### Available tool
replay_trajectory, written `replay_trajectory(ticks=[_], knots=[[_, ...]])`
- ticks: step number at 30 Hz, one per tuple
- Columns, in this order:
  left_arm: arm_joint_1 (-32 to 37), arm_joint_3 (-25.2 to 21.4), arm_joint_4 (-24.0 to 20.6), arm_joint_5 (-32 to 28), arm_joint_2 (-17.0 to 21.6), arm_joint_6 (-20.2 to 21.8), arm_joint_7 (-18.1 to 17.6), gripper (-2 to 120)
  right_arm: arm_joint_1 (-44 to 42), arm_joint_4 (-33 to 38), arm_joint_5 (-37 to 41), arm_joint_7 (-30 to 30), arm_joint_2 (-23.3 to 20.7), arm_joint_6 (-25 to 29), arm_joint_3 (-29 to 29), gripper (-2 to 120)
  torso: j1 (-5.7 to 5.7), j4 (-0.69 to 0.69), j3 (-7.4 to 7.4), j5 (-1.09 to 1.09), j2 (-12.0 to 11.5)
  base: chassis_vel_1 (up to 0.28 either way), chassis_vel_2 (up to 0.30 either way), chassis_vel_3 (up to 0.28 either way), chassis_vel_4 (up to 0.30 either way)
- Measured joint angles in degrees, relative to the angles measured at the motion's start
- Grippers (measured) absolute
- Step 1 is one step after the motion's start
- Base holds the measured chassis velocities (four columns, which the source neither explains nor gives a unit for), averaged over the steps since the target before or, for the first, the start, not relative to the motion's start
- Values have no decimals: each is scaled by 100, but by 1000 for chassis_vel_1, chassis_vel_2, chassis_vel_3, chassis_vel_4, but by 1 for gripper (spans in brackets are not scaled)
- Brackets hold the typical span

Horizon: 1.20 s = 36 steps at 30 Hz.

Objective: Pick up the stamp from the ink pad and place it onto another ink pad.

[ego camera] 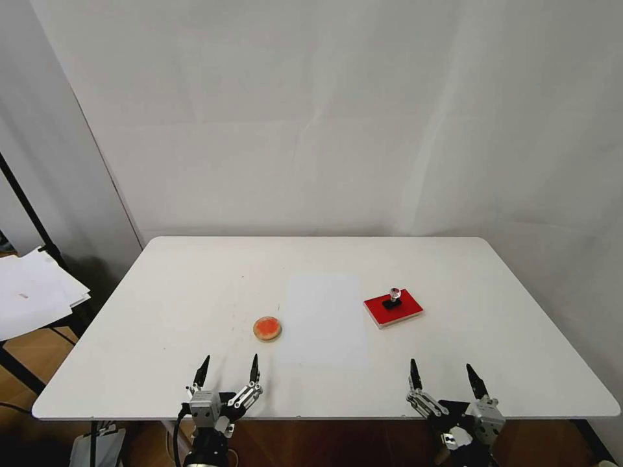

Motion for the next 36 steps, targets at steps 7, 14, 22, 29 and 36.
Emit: replay_trajectory(ticks=[7, 14, 22, 29, 36], knots=[[0, 0, 0, 0, 0, 0, 0, 102, -8, 22, -32, 2, 8, 0, -6, 100, 0, 0, 0, 0, 0, 0, 0, 0, 0], [0, 0, 0, 0, 0, 0, 0, 102, 41, -8, -61, -3, -19, 5, -33, 100, 0, 0, 0, 0, 0, 0, 0, 0, 0], [0, 0, 0, 0, 0, 0, 0, 102, 414, -127, 69, -77, -148, -53, -114, 100, 0, 0, 0, 0, 0, 0, 0, 0, 0], [0, 0, 0, 0, 0, 0, 0, 102, 1047, -565, 400, -140, -432, -85, -359, 100, 0, 0, 0, 0, 0, 0, 0, 0, 0], [0, 0, 0, 0, 0, 0, 0, 102, 1955, -1094, 943, -179, -856, -194, -591, 100, 0, 0, 0, 0, 0, 0, 0, 0, 0]])
